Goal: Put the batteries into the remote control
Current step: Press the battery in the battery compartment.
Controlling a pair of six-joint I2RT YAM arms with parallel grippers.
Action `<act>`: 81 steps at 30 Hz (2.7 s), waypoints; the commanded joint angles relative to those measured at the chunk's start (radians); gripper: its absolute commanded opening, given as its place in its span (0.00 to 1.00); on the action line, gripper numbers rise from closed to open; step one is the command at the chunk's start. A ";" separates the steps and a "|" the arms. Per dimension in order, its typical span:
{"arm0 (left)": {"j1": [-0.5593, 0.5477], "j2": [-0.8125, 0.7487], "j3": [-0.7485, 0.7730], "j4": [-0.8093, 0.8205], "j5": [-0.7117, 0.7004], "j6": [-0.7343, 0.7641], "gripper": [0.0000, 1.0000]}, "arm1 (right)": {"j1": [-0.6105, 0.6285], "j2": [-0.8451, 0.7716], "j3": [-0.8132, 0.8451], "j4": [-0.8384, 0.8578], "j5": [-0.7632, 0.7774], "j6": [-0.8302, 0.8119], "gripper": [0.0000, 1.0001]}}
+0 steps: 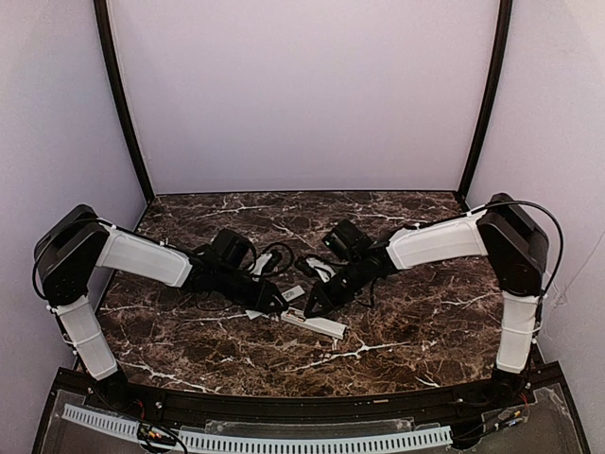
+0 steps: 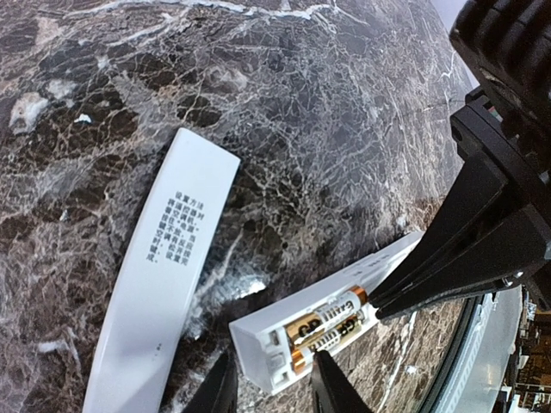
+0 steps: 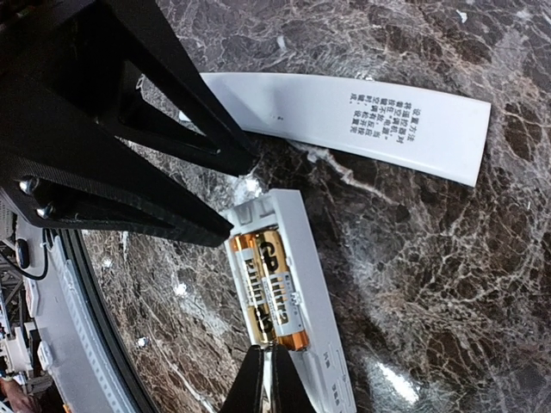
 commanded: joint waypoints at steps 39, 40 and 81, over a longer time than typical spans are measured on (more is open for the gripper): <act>-0.006 0.029 0.007 -0.031 -0.015 0.012 0.15 | -0.005 -0.015 0.050 -0.052 0.023 -0.018 0.13; -0.006 0.029 0.008 -0.031 -0.014 0.012 0.15 | -0.005 -0.012 0.049 -0.054 0.025 -0.018 0.13; -0.006 0.028 -0.003 -0.022 -0.012 0.015 0.13 | 0.014 0.130 0.113 -0.121 0.077 -0.089 0.04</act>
